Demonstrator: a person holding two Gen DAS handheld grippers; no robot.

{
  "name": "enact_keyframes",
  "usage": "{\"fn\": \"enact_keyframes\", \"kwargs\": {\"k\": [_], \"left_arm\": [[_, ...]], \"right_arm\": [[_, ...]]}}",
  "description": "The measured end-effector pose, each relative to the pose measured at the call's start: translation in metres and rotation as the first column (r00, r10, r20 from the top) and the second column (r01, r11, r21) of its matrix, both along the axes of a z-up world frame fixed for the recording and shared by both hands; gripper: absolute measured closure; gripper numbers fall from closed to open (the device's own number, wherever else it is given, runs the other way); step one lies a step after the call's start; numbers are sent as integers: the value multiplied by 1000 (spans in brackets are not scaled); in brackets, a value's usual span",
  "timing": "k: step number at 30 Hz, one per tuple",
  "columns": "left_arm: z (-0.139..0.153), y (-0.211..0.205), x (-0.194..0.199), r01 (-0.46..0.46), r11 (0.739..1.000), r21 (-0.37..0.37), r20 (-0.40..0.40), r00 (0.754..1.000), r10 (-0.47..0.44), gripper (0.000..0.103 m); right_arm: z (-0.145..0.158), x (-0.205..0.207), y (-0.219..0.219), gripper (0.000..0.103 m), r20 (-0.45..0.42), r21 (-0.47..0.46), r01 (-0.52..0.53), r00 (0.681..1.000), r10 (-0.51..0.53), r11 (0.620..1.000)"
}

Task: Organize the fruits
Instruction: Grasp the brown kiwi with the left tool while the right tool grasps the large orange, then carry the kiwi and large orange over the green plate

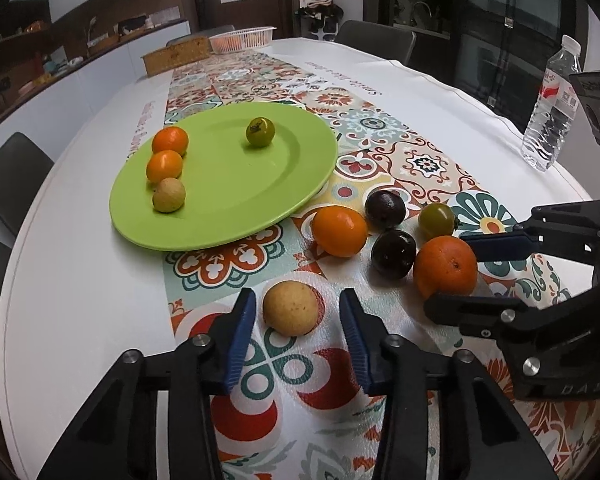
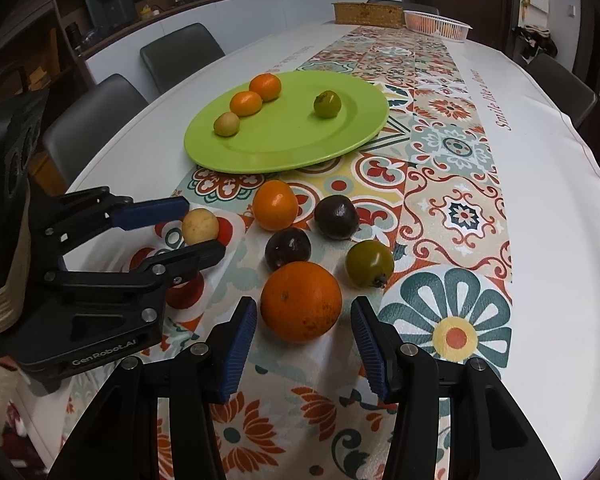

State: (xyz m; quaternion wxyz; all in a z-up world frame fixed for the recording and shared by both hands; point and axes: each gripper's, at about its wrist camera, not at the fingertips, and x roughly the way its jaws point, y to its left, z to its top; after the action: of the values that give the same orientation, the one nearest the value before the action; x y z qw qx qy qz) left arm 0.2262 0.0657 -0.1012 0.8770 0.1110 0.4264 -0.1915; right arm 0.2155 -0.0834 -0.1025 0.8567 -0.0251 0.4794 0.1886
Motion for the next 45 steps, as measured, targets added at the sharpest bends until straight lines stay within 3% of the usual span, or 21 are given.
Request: {"fn": "enact_keyframes", "kwargs": {"k": [6,20,45], "left_arm": [[-3,0,5,-21,1000,0,-24,1000,21,74],[11,0,-12,-44,999,-10,-15,999,43,75],[78,2,-40,-133,990,-54,139,981,139,75]], "right_arm": [[-3,2,4,58,-5,-5,-10,1000,10,1000],[5,-7,0,62,26,16,-21,999,20,1000],[67,-10,-8,62,191,67,-64,980,51,996]]}}
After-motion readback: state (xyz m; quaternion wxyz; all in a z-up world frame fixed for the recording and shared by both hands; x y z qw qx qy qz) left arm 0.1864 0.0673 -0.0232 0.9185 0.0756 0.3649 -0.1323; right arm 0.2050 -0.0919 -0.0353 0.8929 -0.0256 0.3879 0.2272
